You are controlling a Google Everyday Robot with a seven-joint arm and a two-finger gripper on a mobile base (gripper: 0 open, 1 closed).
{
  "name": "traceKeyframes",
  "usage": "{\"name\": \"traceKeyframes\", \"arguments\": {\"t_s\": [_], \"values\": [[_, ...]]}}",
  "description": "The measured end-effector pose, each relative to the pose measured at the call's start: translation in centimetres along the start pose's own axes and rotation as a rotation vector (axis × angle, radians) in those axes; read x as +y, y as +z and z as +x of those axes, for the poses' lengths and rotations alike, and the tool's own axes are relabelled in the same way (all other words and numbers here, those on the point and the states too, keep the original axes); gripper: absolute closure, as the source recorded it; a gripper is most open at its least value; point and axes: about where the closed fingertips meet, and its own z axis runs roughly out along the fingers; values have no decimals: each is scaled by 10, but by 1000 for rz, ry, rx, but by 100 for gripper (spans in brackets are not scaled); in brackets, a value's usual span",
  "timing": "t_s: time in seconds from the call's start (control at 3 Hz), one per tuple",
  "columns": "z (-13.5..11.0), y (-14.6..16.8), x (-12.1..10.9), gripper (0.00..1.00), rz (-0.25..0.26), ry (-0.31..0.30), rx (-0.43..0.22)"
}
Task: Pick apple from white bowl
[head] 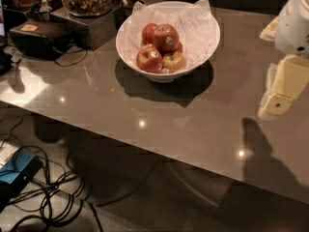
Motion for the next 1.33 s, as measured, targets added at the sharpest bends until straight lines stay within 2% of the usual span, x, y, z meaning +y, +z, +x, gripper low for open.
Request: {"name": "traceKeyframes", "arguments": {"t_s": [0.33,0.67,1.0,1.33], "values": [[-21,0,-19,0,-3,9,37],[-52,-1,-40,0,6,-35,47],[-60,-2,-45,0,29,-42,27],[-73,0,-56,0,34,-8,-8]]}}
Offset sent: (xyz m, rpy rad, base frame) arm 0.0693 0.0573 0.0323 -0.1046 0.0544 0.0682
